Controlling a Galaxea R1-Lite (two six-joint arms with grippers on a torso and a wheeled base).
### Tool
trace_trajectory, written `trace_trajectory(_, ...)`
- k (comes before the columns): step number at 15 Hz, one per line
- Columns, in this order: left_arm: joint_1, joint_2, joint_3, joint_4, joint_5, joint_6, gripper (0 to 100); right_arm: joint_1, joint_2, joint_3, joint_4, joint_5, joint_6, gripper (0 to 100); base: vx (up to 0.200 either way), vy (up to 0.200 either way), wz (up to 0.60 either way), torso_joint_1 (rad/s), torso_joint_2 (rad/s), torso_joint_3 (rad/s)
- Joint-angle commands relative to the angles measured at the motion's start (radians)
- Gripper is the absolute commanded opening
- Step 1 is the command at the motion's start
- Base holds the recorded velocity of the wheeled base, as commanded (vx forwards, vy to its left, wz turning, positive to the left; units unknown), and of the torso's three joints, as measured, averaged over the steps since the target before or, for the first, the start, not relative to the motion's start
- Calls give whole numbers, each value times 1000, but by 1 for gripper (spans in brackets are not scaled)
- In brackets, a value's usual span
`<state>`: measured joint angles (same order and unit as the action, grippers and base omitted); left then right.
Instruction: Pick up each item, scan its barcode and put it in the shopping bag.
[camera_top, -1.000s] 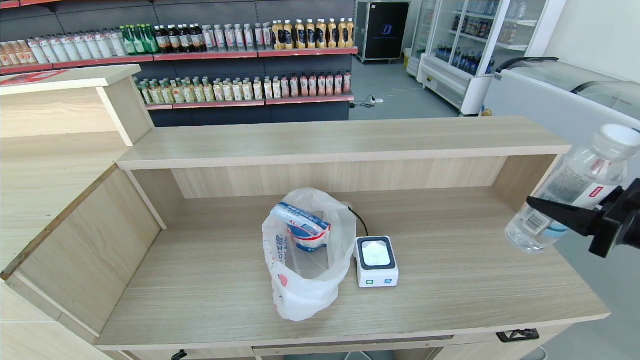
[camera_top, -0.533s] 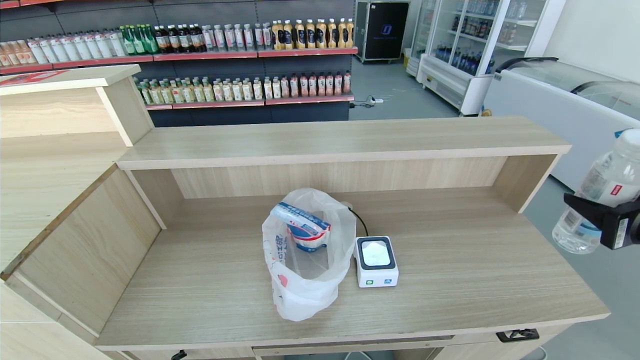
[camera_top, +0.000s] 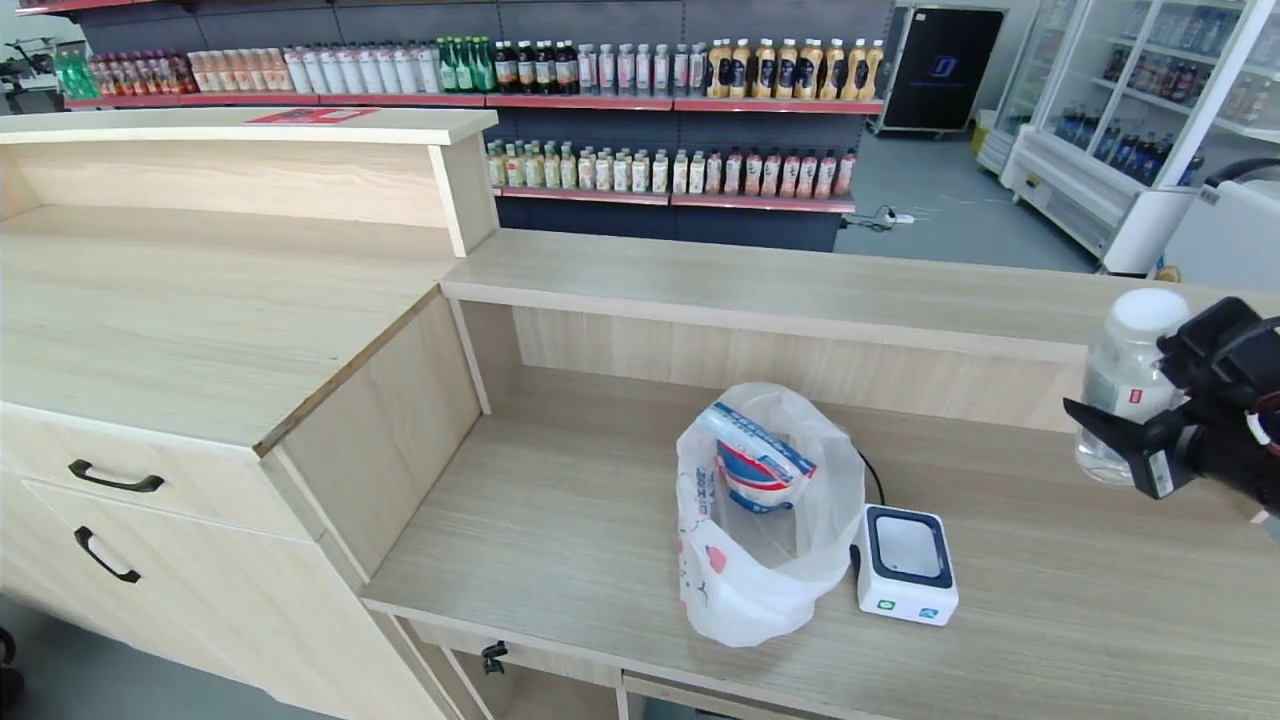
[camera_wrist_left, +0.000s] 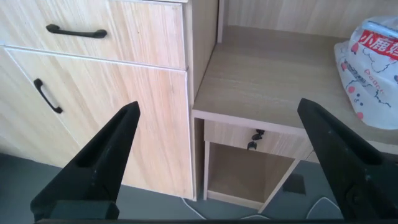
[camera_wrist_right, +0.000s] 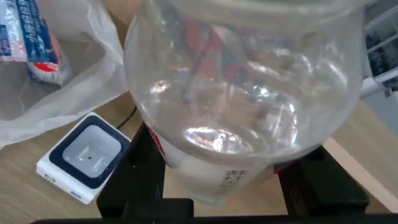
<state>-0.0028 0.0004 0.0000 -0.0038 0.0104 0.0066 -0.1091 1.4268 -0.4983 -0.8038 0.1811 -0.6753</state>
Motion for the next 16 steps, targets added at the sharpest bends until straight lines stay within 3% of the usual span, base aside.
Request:
trace_trajectory(1,0,0,0,-1,0,0,100,-3,147,21,-110,63,-84,0,0,0,0,0,0,0)
trace_trajectory(4,0,0,0,-1,0,0,100,-30,234,34,-195,233,-207,0,0,0,0,0,0,0)
trace_trajectory(5,0,0,0,-1,0,1,100,-80,273,32,-204,313,-302,0,0,0,0,0,0,0)
trace_trajectory(9,0,0,0,-1,0,0,100,-136,322,30,-193,560,-431,0,0,0,0,0,0,0)
trace_trajectory(16,0,0,0,-1,0,1,100,-136,394,24,-190,695,-552,0,0,0,0,0,0,0)
